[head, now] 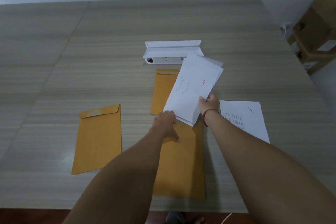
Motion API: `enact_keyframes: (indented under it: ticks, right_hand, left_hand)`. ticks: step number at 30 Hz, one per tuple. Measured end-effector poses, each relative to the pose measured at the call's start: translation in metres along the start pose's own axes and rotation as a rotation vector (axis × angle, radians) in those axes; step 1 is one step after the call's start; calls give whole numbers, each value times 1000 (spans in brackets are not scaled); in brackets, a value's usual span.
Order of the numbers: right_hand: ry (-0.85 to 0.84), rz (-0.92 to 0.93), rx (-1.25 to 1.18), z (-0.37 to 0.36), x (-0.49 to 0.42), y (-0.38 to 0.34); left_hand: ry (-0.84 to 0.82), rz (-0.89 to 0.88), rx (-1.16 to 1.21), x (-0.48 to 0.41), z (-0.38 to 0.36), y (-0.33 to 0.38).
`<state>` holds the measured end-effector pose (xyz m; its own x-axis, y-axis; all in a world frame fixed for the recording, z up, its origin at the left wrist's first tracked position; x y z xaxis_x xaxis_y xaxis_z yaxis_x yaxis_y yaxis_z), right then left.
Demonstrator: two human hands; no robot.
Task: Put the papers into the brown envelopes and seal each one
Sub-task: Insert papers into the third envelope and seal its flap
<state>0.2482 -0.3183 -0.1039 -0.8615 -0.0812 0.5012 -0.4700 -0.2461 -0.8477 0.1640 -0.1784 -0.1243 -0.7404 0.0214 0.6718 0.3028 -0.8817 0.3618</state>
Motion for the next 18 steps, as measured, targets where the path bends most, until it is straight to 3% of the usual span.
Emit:
enact_keyframes:
  ticks: [7,13,18]
  right_hand:
    - [-18,-5,-37,-1,-1,1]
    - [-16,3,-40,1,-3,1]
    - [-20,6,-45,5,-2,3]
  left_hand:
    - [-96,22,43,-6,-2,-1]
    - [-60,-9,301,-6,-1,1]
    - [-49,-32,356,-4,-3,5]
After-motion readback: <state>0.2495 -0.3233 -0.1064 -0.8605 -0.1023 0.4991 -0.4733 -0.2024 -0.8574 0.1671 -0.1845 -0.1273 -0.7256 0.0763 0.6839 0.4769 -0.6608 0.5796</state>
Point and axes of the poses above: each hand's wrist, its own x-axis away from the middle knuckle, its own z-axis out of the back of the hand, y = z × x, the point moved 1 cm from there along -x, towards the middle knuckle, and after that the axes turned 15 degrees about -y, right-handed, at the moved point
